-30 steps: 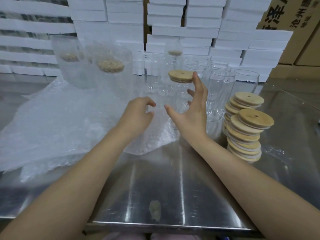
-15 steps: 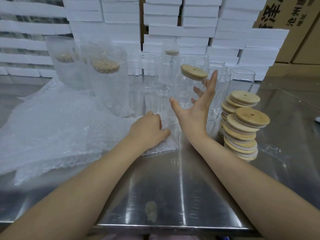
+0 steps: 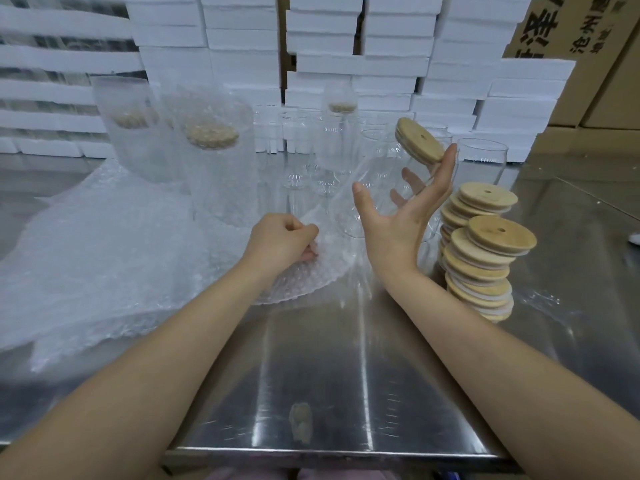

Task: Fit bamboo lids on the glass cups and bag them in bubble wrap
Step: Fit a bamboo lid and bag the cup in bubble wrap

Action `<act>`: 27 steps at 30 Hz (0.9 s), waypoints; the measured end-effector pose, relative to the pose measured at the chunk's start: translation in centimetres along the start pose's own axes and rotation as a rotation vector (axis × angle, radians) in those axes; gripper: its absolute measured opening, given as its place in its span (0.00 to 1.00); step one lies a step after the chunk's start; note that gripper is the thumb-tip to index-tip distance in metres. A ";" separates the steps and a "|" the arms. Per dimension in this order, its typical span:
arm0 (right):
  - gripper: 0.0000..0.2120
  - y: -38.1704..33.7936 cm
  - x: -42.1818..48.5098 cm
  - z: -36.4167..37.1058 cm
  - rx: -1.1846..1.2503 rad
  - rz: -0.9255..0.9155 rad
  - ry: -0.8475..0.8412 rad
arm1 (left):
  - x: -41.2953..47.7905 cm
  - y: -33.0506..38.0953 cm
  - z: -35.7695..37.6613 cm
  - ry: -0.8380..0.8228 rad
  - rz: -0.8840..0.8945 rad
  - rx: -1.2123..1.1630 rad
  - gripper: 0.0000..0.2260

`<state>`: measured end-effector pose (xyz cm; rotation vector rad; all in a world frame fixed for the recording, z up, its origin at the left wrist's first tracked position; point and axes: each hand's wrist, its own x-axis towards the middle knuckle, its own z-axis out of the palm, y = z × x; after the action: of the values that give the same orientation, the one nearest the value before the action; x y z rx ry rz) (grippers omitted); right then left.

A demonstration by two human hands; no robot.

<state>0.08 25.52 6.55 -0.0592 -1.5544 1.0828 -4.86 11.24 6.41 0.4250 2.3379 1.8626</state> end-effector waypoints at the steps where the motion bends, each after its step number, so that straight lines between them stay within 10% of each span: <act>1: 0.50 -0.1 0.0 0.0 0.005 0.007 0.000 | 0.0 0.1 0.0 0.000 -0.020 -0.032 0.11; 27: 0.48 -0.4 -0.7 1.1 0.165 0.264 -0.057 | 0.6 0.4 0.0 0.010 -0.213 -0.183 0.08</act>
<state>-0.39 24.25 6.41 -0.1250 -1.5317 1.4283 -5.36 11.50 6.85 0.1399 2.0984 1.9544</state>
